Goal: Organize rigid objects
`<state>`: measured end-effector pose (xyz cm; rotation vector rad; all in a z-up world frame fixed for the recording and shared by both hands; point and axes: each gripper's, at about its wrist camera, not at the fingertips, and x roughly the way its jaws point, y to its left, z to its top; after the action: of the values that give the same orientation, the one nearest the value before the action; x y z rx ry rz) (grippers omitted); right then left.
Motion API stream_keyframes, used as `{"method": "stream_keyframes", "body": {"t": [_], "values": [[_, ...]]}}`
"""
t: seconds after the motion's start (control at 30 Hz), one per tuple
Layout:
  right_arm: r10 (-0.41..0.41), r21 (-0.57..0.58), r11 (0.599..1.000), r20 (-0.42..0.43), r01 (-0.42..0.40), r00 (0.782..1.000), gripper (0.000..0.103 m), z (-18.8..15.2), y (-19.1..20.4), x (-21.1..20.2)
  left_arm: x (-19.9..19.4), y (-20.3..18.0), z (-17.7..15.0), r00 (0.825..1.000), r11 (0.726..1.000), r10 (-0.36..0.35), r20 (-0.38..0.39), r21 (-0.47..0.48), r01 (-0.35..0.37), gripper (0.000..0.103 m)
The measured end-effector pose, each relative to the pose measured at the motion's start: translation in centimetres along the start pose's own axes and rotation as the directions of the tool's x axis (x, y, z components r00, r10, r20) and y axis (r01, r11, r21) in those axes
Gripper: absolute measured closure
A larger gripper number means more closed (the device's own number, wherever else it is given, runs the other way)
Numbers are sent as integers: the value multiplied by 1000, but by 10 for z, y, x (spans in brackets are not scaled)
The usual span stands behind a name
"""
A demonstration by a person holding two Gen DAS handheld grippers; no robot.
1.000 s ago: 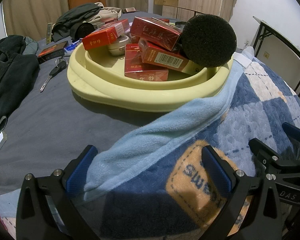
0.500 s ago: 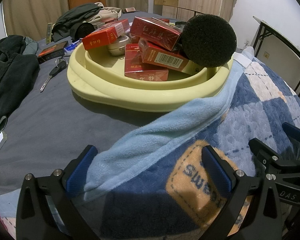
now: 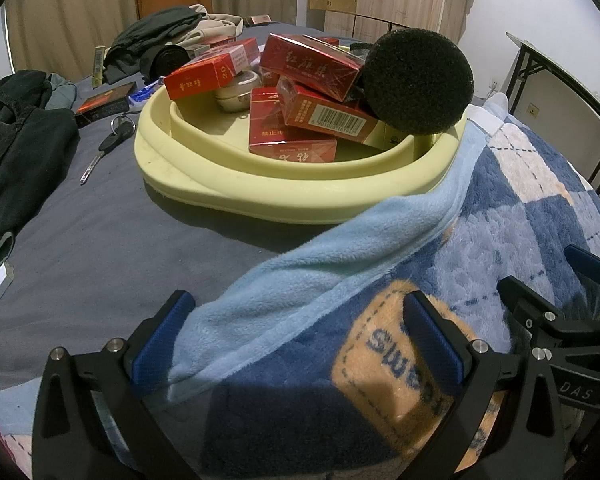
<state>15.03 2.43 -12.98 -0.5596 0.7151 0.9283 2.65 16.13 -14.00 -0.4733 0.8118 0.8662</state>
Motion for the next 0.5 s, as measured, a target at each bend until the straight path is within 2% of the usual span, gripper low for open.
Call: {"method": "stream_keyframes", "body": {"t": [0.5], "values": [[0,0,1000,0,0,1000,0,1,0,1,0,0,0,1000,1000,0,0,0,0,0]]}}
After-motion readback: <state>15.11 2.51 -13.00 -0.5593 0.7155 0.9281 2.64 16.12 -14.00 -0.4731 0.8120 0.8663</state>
